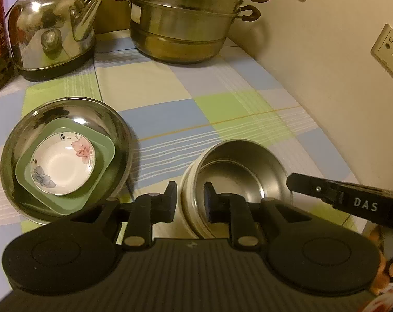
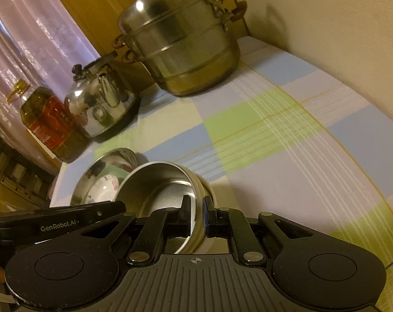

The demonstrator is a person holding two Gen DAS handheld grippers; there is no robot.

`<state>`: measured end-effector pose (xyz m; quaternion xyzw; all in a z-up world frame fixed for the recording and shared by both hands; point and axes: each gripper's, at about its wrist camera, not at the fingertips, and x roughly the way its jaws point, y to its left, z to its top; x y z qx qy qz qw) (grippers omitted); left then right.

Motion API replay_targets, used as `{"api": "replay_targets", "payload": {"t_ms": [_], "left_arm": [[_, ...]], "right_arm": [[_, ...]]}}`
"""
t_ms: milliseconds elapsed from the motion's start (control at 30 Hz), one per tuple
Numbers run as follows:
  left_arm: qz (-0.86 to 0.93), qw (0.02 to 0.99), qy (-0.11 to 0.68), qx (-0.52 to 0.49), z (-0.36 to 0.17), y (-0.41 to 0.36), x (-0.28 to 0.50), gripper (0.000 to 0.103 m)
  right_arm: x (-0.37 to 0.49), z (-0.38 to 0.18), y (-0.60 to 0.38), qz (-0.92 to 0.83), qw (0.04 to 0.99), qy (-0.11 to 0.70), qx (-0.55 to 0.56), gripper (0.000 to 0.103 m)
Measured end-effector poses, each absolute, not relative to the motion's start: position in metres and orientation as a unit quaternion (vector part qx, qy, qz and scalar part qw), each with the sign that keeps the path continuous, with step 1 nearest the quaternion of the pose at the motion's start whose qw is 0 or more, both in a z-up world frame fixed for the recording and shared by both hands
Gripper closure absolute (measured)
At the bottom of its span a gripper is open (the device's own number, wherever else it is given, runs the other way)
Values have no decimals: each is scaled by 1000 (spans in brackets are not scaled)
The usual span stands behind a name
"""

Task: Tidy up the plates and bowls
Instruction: 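Lift and carry the bowl stack with both grippers toward the steel plate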

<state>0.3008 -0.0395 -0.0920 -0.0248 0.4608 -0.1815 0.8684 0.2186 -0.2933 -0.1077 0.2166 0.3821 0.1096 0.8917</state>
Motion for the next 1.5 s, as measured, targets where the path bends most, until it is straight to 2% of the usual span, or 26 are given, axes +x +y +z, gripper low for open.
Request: {"api": "replay_targets", "payload": {"t_ms": [100,167,233,467,500,533,633,1067,1267,1433,1500], "left_arm": [[-183,867,464,-27,-94,-40,300,83],[-183,864,467,-29,-97,-40,299,82],[-182,862,473,-35,-101,-40,300,82],[-185,857,479,-48,-106,-39,304,85],[-187,856,480,-49,-106,-39,305,89],[-188,855,481,-50,-107,-39,305,90],[-188,854,482,-49,-107,-40,305,91],[-183,846,498,-50,-105,-41,317,92],[-184,844,501,-54,-105,-41,318,91],[-173,846,501,-56,-104,-38,317,82],[-172,844,504,-58,-105,-36,318,76]], "right_arm": [[222,-108,-290,102,899,381,190,88],[223,-111,-290,101,899,383,188,72],[224,-115,-289,101,898,385,187,70],[231,-122,-282,105,900,383,178,72],[232,-122,-281,105,900,383,178,75],[232,-122,-281,106,899,386,179,86],[236,-121,-280,96,895,396,182,92],[256,-108,-287,48,843,475,246,92],[258,-107,-287,44,840,483,243,92],[255,-105,-282,53,851,476,215,90],[253,-106,-278,56,858,471,198,80]]}}
